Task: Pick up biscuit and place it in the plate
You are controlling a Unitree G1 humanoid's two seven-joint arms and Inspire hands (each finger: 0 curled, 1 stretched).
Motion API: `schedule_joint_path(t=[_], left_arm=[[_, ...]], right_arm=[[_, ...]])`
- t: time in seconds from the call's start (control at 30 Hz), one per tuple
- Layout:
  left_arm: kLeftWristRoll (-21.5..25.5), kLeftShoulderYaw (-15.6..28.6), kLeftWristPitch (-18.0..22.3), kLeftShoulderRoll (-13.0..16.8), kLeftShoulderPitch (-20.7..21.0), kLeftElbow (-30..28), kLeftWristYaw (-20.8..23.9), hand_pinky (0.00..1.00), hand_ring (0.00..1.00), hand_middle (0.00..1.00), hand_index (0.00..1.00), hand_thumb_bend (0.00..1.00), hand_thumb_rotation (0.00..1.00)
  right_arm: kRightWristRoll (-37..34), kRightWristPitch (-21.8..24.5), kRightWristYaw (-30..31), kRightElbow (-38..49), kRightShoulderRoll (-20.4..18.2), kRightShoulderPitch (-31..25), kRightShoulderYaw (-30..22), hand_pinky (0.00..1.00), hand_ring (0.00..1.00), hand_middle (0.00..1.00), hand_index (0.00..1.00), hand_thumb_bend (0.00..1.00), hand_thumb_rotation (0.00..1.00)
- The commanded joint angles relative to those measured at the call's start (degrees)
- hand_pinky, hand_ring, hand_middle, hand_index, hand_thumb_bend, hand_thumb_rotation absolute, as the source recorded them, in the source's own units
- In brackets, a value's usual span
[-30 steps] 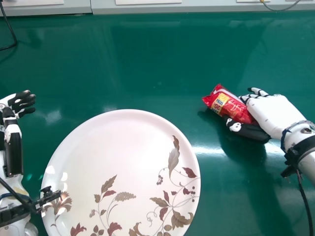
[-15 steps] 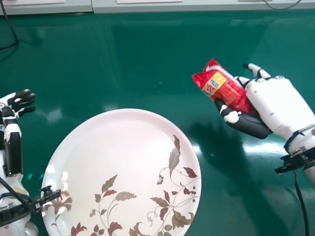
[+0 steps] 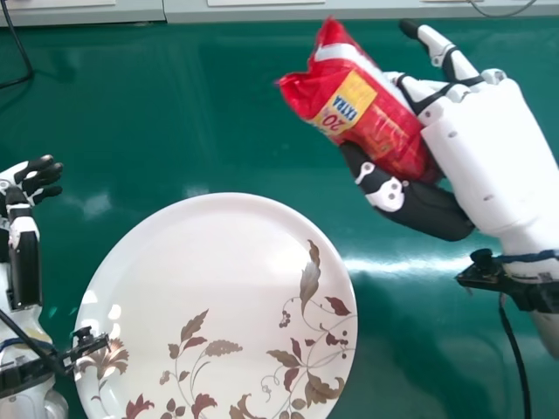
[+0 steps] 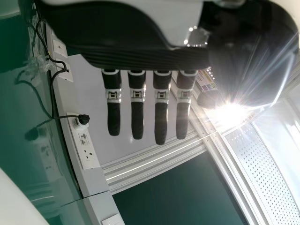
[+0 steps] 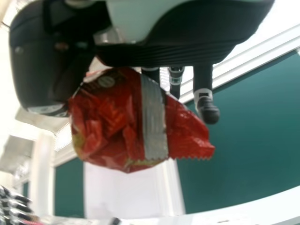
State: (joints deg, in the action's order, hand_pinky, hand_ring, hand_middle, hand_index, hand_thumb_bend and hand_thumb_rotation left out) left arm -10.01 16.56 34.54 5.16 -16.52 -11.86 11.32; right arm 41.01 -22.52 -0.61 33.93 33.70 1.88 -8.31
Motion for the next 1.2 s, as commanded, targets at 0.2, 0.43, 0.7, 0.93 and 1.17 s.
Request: schedule_joint_path(t=[0.2, 0.43, 0.7, 0.93, 1.17], left_arm=[[-0.11, -0.43, -1.15, -0.25, -0.27, 1.5, -0.32, 0.66, 0.72, 0.7, 0.72, 0.09, 0.1], [-0.58, -0.61, -2.15, -0.5, -0.41, 0.87, -0.15, 0.65, 0.71, 0.7, 0.73, 0.1, 0.08], [-1.26, -0.59, -2.03, -0.79, -1.1, 0.32, 0.27, 0.64, 0.71, 0.69, 0.72, 0.1, 0.11], [-0.61, -0.54, -1.2, -0.89, -1.64, 0.46, 0.15, 0.66, 0.71, 0.69, 0.71, 0.11, 0.15], [-0.63, -0.58, -1.34, -0.98, -2.11, -0.02, 0.05, 0.68, 0.71, 0.69, 0.72, 0.11, 0.14]], right_arm=[[-3.58, -2.92, 4.57, -2.31, -2.94, 2.65, 9.2, 0.09, 0.42, 0.45, 0.49, 0.51, 0.0], [-4.78, -8.17, 6.36, -7.7, -5.45, 5.42, 17.61, 0.08, 0.43, 0.46, 0.49, 0.51, 0.0], [-3.98, -11.74, 9.91, -13.42, -7.08, 6.86, 25.92, 0.08, 0.42, 0.47, 0.49, 0.51, 0.0], [-2.3, -13.12, 13.17, -16.5, -6.75, 7.64, 29.62, 0.1, 0.39, 0.44, 0.5, 0.51, 0.0], [-3.41, -12.33, 17.99, -16.09, -5.44, 7.45, 30.46, 0.14, 0.38, 0.45, 0.52, 0.51, 0.0]])
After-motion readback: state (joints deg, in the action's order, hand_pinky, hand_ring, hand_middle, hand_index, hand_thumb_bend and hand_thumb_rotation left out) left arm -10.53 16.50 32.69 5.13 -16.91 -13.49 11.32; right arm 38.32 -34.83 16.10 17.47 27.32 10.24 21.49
